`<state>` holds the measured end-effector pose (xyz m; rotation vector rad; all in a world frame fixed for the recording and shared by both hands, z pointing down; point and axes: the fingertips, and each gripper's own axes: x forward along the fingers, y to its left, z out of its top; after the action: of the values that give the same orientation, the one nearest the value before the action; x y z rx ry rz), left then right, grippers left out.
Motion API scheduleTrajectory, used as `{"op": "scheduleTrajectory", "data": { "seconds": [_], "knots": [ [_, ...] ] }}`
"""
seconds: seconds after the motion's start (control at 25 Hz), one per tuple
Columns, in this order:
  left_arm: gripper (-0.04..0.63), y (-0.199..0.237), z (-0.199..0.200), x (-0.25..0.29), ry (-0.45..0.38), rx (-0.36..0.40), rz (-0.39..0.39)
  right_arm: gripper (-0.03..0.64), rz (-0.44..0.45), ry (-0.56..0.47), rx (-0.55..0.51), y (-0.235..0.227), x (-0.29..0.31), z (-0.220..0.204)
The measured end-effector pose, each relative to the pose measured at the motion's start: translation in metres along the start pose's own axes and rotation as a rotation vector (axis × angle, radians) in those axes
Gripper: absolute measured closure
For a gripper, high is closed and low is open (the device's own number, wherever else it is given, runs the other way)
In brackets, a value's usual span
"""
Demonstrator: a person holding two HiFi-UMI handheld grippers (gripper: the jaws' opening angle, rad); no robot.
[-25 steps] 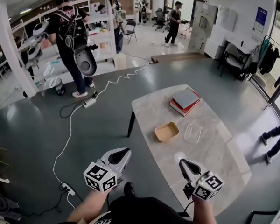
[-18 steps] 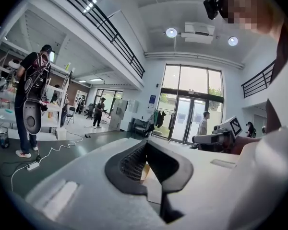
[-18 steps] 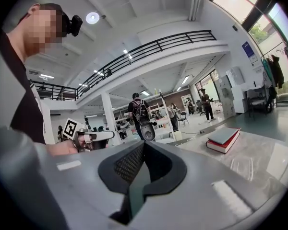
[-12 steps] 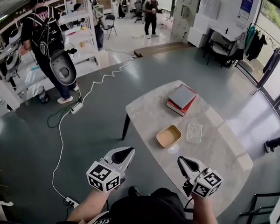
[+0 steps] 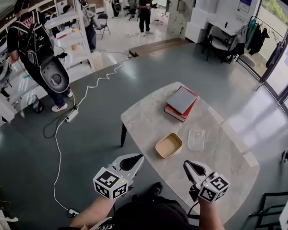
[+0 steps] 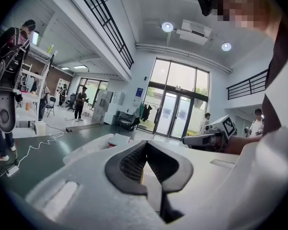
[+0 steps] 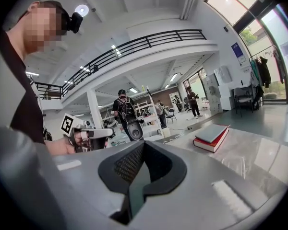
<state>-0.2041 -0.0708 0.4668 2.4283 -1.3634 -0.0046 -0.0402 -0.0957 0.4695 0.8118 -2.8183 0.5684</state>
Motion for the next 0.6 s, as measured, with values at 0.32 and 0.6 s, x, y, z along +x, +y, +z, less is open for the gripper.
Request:
{"op": "scheduleTrajectory", "data": {
  "seconds": [0.32,0.6],
  "knots": [
    [0.591,0.007,0.032,0.07,0.025,0.055,-0.061,0.615,-0.028,-0.049,0.025,-0.053,0.008,0.024],
    [0.591,-0.008,0.046,0.135,0.069,0.081,-0.134,0.615,-0.06,-0.04,-0.006,-0.094,-0.009,0.025]
  ]
}}
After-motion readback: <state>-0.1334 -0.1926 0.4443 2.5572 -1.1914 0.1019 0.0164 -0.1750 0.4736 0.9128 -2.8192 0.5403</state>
